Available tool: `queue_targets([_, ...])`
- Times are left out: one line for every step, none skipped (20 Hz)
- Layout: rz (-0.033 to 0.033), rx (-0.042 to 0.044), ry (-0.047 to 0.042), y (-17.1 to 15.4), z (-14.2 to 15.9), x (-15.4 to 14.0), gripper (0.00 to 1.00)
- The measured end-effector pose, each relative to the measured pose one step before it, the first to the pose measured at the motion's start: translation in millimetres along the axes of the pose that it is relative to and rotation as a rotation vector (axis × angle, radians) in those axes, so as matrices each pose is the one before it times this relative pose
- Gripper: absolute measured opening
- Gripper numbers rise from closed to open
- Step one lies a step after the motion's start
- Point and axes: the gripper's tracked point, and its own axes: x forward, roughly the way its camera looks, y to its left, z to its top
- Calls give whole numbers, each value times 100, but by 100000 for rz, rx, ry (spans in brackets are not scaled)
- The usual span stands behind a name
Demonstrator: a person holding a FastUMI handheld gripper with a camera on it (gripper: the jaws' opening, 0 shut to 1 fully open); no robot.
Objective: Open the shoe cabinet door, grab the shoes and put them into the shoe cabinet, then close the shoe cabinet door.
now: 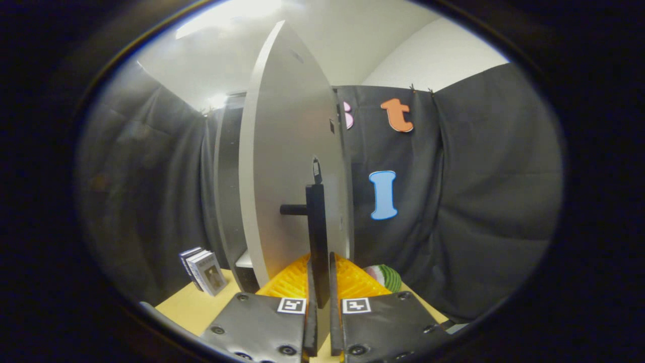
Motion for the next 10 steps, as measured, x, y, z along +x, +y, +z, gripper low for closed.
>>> queue_targets([-988,73,185,-693,-85,-175,12])
queue_targets([-1012,195,329,-702,-204,-54,12])
queue_targets([-584,454,310,-595,-81,-60,12])
queue_targets([-397,275,292,-509,-17,-76,10])
queue_targets([-1910,-472,-575,-797,135,-14,8])
queue_targets([-2580,-118,-461,-1293,-1353,1575,6])
queue_targets([-1233,-74,428,-1017,1832,-1124,4])
queue_targets([-1227,-22,32,-641,98,122,2])
queue_targets([-105,258,56,-630,100,-67,2])
queue_targets([549,422,283,-394,-59,-151,2])
